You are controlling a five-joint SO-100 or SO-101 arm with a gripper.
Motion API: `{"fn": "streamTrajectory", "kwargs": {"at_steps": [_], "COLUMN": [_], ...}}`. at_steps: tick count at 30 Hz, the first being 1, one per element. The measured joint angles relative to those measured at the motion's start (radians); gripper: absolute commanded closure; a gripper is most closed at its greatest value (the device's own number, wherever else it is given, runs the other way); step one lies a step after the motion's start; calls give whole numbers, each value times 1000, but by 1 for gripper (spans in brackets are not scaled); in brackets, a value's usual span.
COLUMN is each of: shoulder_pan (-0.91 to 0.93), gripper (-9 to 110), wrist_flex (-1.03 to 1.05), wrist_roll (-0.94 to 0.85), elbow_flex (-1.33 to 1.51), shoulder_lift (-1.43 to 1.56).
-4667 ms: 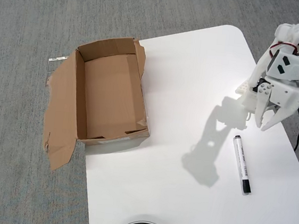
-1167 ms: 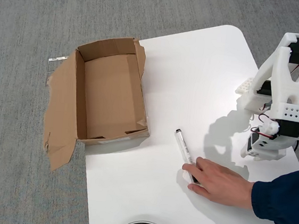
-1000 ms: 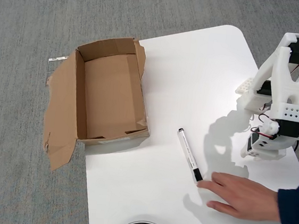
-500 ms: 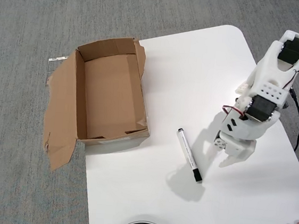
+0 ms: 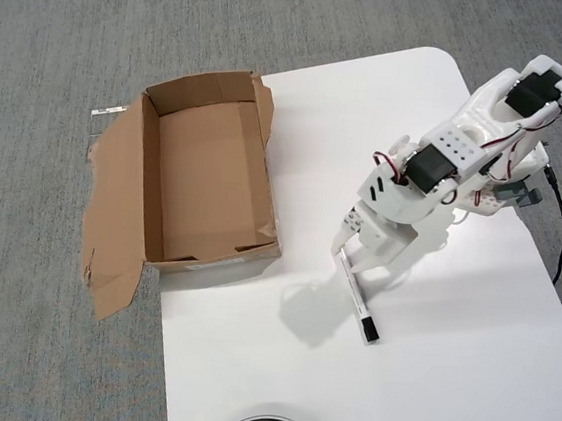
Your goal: Grasp a pen and put it in the box.
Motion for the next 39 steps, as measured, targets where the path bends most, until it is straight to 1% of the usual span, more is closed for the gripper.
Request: {"fn": "streamTrajectory", "kwargs": {"at_steps": [8, 16, 19, 22, 27, 29, 33, 36, 39], "shoulder_pan": [2, 5, 15, 14, 6, 11, 0, 6, 9], "gripper": [89, 89, 89, 89, 89, 89, 90, 90, 89], "wrist_flex": [0, 0, 0, 0, 0, 0, 0, 0, 0], "wrist_roll": [2, 6, 60, 181, 451, 503, 738, 960, 1091], "elbow_flex": [-5, -6, -6, -6, -6, -12, -32, -71, -94], "shoulder_lift": [-129, -135, -135, -137, -137, -137, -144, -144, -146]}}
